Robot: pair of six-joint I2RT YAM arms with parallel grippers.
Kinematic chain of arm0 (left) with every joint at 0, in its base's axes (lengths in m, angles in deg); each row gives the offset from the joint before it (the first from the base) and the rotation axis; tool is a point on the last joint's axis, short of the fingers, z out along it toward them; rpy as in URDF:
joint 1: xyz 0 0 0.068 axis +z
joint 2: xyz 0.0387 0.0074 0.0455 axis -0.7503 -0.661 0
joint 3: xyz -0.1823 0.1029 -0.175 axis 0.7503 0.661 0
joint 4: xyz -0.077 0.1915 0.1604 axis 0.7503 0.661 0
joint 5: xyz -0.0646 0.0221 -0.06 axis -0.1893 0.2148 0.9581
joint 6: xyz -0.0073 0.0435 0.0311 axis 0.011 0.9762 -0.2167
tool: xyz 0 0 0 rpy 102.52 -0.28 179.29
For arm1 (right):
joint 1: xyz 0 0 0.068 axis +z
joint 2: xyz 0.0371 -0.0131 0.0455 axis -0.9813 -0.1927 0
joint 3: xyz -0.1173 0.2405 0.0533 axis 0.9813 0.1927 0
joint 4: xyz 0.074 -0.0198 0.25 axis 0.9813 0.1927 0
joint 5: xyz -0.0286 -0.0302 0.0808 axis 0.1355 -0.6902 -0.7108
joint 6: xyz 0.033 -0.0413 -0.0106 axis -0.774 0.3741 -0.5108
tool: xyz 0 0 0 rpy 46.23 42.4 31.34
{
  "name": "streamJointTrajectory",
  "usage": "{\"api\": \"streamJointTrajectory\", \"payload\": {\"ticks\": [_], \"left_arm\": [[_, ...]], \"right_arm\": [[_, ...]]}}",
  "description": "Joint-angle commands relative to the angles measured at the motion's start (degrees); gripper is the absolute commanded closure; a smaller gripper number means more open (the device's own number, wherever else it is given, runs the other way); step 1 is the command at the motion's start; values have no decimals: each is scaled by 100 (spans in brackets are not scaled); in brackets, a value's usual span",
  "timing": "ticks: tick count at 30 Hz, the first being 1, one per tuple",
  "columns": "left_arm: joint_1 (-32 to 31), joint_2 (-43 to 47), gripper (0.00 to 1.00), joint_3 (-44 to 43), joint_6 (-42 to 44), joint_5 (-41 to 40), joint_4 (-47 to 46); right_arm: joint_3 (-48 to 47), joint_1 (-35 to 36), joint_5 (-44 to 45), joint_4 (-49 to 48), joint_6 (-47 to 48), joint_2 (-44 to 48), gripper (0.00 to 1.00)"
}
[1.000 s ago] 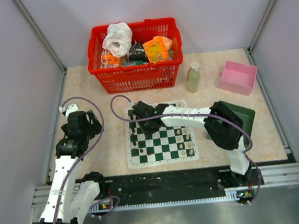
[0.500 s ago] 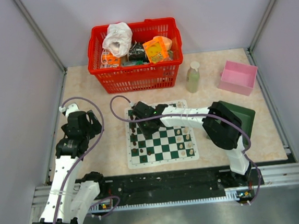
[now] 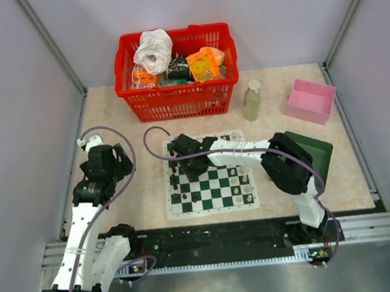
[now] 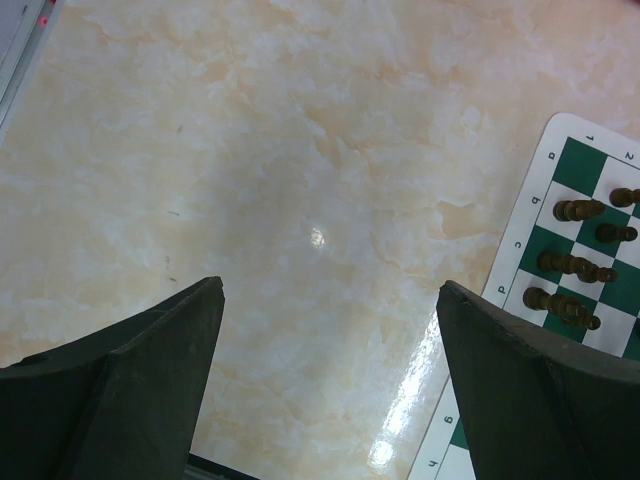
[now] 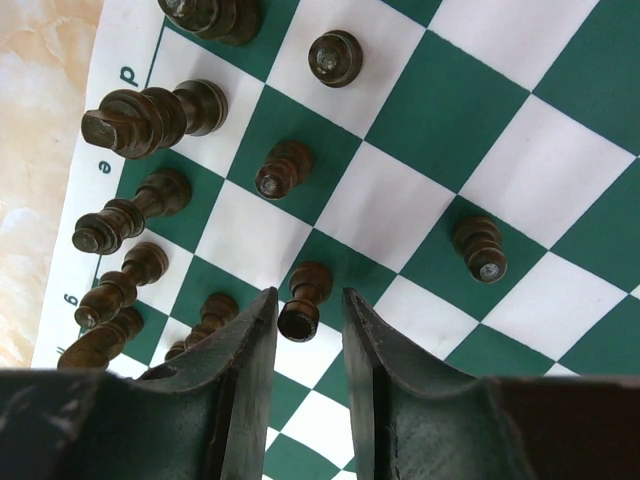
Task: Set up the chess pieces on the board
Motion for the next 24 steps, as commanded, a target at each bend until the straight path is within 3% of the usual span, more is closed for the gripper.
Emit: {"api": "streamJointTrajectory", "payload": {"ticks": [1,24], "left_arm": [[-6,-18,7,-33,-27,-24,-100],[-6,-44,7,-42,-10,-6,-109]], "right_arm": [[-173,69,67,-156,-5,198,67],[-94,78,129,-279,-66,340,73]]}}
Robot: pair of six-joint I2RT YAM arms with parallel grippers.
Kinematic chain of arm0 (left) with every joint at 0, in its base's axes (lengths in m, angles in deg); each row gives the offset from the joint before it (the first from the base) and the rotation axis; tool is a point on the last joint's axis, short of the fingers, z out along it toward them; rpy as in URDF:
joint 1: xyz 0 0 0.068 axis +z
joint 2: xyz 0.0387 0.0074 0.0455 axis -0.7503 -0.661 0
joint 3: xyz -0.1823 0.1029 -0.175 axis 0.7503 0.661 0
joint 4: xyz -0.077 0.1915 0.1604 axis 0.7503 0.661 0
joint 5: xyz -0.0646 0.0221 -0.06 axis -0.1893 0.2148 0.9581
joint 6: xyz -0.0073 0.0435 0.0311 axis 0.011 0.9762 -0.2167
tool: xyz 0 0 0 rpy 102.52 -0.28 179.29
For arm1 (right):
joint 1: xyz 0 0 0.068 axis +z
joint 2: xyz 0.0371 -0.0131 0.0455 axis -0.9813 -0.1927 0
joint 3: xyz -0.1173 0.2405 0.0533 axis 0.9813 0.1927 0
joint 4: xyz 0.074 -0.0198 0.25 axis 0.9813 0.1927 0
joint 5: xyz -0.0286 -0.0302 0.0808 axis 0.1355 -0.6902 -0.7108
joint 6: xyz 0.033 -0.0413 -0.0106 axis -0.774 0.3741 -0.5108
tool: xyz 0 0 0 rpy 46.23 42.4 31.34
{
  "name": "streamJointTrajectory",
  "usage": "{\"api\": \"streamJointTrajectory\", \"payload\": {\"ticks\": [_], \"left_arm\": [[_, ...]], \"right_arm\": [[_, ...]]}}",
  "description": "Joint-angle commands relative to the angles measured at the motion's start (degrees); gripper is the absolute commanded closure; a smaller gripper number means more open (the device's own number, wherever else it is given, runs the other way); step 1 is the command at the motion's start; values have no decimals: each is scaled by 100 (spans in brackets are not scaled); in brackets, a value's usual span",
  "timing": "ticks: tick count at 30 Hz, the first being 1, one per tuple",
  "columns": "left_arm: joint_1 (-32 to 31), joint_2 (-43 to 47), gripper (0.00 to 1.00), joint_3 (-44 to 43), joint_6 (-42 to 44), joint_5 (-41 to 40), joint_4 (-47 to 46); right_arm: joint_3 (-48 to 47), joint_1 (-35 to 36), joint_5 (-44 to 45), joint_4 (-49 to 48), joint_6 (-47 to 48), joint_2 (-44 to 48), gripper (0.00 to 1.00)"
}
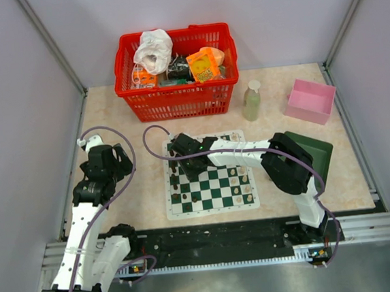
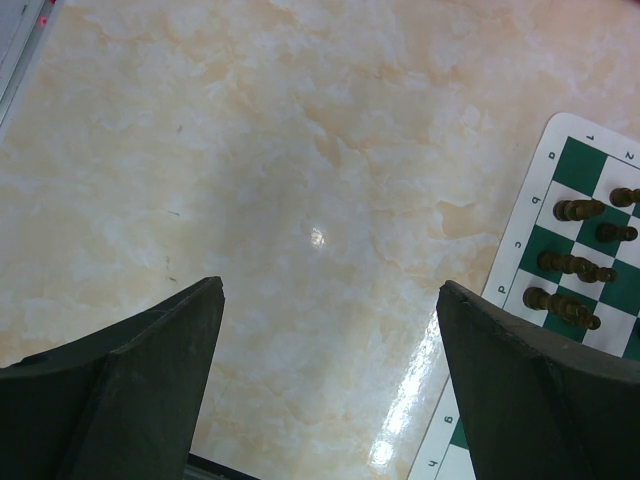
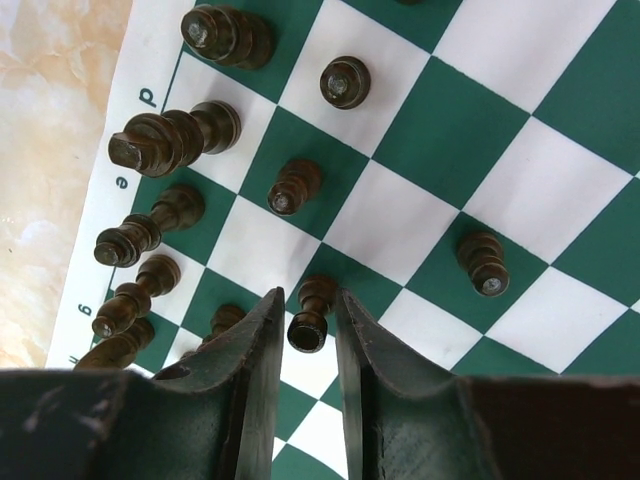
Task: Set up the chess pieces on the board
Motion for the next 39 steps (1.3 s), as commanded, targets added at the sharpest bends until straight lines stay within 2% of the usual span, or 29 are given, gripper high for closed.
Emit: {"api": "streamJointTrajectory", "payload": {"ticks": [1,8,12,25,32,39], "left_arm": [[-6,-33,7,-42,-12,0,-109],[-6,-51,7,-33,-12,18,-117],[-6,-33,7,-42,-12,9,-109],[-6,-16,7,-50,-21,-52,-91],[-6,37,7,-51,-30,-114,-82],[-6,37,7,-42,-39,-114,-74]], "right_arm": [[-94,69,120,-74,-51,346,76],[-103,69,208,-3,-42,434,78],[-120,69,252,41,-16,522,84],[-533,78,463,243,107,838,85],[-1209,17,533,322,274,689,85],[-2176,-159,525,384,441,145,85]]}}
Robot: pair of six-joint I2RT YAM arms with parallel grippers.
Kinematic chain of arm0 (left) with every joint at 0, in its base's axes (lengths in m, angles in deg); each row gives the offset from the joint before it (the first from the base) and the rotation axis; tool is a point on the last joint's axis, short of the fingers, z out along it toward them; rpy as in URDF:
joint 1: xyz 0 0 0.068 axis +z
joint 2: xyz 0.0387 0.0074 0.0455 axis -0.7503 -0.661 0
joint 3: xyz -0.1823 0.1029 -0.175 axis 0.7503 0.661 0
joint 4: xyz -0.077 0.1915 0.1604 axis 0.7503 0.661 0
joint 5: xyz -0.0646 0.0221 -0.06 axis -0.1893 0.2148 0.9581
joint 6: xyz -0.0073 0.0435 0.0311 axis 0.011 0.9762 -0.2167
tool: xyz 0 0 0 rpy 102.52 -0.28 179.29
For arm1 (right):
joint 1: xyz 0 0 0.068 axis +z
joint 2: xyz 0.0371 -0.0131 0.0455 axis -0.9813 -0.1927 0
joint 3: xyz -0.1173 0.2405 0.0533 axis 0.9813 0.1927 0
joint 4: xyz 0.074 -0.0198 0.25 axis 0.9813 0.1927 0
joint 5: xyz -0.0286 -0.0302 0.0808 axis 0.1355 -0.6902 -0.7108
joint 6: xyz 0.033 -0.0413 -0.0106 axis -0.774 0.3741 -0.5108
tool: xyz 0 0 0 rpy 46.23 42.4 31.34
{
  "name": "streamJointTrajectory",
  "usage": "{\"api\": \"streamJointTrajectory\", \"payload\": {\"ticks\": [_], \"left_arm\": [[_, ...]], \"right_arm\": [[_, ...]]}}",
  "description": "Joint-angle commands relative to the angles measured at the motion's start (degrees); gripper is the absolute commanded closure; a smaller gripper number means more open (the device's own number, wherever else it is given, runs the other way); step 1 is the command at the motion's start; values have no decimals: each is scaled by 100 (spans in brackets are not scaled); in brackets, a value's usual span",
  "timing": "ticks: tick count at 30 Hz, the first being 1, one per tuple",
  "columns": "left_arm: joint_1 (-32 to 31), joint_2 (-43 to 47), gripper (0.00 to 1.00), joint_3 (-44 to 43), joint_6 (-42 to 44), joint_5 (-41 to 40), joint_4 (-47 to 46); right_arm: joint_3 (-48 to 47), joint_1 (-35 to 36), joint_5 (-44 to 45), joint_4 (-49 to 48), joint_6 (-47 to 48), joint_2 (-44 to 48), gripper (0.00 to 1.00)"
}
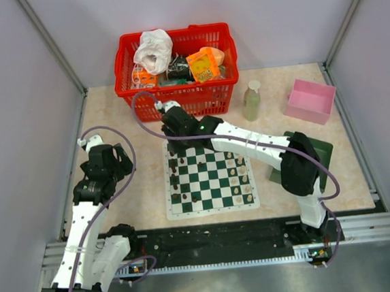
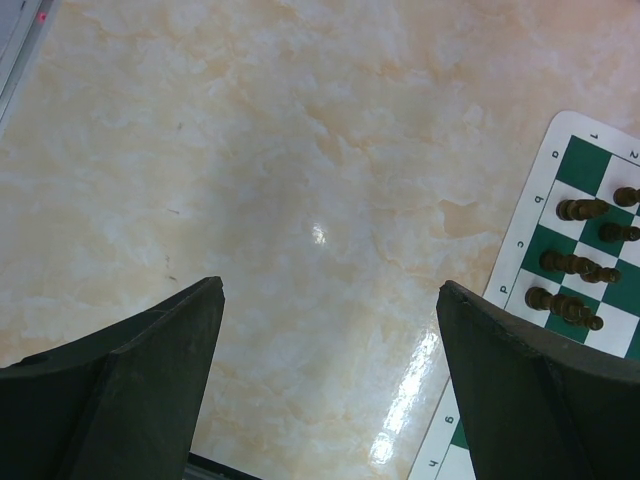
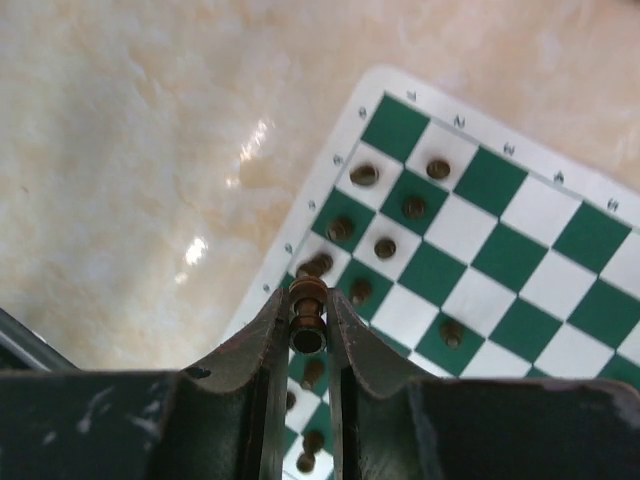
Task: Set up the chess pieces on the board
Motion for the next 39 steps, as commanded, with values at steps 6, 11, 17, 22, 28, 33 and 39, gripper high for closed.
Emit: {"api": "streamJointTrajectory", "payload": {"ticks": [6,11,17,22,28,33,39], "left_arm": [[-6,83,7,-42,-23,-107,-82],[-6,66,7,-42,-15,-81,-82],[-6,66,7,-42,-14,-63,-82],[-6,57,7,-42,-14,-55,-100],[-6,39,7,-42,-6,-10,-100],[-6,57,7,-42,-6,-19,-100],[-6,57,7,-50,-6,-20,-100]], "right_arm": [[-1417,-179,94,106,291,-984,85],[-1822,-250,182,116,300,-1459,85],[-2244,-337,270,81,361,-1829,85],[-2420,-425,217,107,352,-2057,85],[-2666,-531,129,159,326,-2427,85],[-2921,-557,103,168,353,-2681,85],[-3097,-601,129,168,388,-2857,84]]}}
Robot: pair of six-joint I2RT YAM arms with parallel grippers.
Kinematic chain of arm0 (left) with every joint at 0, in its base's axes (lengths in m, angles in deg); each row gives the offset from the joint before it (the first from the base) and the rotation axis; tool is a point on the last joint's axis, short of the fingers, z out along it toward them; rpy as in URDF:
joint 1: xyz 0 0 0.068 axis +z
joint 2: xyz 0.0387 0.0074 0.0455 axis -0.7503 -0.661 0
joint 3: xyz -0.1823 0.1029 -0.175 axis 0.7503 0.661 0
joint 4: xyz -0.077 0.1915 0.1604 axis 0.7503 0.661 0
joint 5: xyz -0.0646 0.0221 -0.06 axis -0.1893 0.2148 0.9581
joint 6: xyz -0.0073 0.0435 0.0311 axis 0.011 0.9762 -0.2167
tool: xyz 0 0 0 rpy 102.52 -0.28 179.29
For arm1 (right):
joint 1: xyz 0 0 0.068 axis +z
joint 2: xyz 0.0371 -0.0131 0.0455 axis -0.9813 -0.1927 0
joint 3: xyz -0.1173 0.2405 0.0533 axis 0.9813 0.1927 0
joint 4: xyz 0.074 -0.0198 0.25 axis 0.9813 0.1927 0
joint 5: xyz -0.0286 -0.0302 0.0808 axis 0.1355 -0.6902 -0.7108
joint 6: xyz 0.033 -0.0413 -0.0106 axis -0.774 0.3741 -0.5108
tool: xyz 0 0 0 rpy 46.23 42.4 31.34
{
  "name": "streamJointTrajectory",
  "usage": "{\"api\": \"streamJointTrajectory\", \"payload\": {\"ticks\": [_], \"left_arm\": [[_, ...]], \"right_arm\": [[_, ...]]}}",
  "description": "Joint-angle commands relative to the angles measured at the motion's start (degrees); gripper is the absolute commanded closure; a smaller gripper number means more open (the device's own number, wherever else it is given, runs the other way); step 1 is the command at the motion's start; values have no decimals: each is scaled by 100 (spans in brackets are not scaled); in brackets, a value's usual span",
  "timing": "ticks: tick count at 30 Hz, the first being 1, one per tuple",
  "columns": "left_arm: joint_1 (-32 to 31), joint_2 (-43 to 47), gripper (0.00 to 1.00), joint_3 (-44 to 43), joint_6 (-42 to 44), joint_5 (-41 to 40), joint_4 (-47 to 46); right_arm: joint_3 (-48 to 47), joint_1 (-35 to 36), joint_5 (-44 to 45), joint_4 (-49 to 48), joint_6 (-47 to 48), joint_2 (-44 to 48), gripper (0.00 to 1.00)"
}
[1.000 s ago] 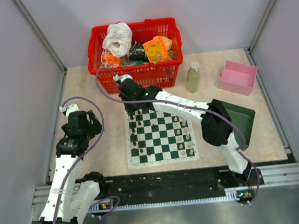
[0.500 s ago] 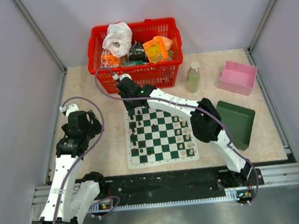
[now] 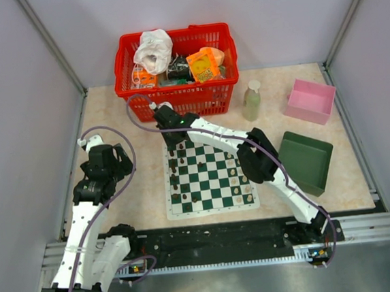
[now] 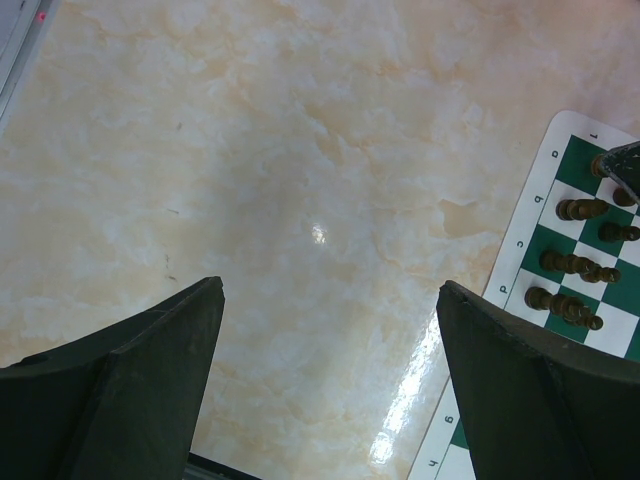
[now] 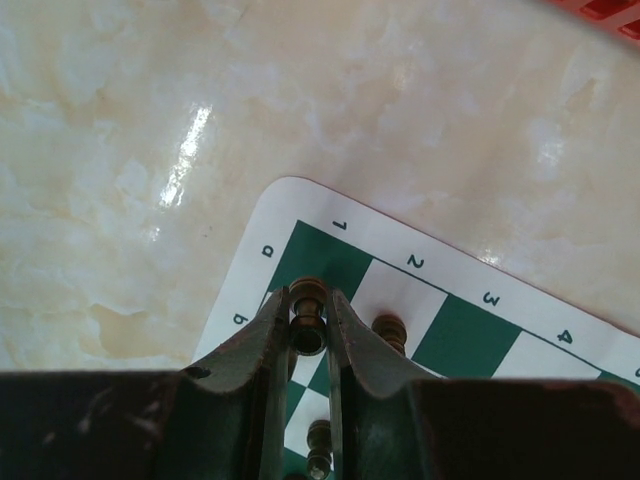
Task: Set up the chess pieces on the board
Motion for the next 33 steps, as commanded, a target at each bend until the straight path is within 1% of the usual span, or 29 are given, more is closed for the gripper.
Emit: {"api": "streamJointTrajectory", "payload": {"ticks": [1,22,25,28,33], "left_arm": [[-6,42,7,-42,-3,-24,-100],[-6,33,7,-50,-3,-15,-109],[-6,41,7,-42,-3,-15,-109],[-6,24,7,-42,-3,-6,-109],[-6,24,7,-42,-3,-6,-100]], "right_arm": [[-487,-79,-6,-92,75,-66,84],[-558,-105,-209,5,66,-418,83],[-558,-105,-235,22,58,-418,81],[-575,-114,-270,22,49,-427,80],[-680,-106,-358,31,49,-409,75]]}}
